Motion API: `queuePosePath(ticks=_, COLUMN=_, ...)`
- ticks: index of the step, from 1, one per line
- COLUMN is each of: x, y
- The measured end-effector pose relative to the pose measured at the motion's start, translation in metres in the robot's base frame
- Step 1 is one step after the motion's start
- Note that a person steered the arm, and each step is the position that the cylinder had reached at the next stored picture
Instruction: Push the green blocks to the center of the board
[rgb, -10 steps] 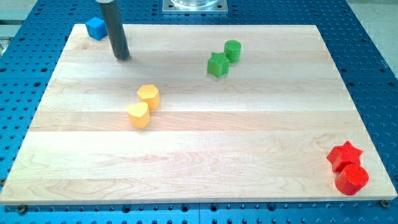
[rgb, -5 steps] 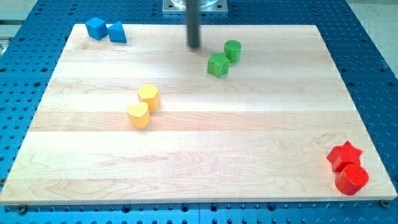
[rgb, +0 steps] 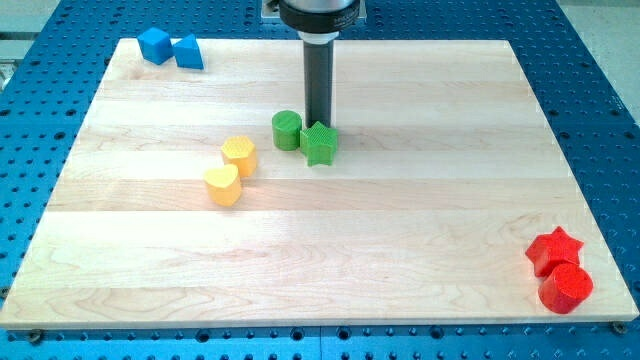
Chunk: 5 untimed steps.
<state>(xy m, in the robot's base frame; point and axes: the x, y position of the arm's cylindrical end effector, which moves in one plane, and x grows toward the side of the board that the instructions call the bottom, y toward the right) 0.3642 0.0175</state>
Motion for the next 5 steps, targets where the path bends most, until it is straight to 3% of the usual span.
queuePosePath(ticks=1, x=0.016, y=0.072)
queuePosePath(ticks=2, x=0.061, y=0.096)
queuePosePath(ticks=3, x=0.118, y=0.044)
queuePosePath(ticks=5, x=0.137, y=-0.035)
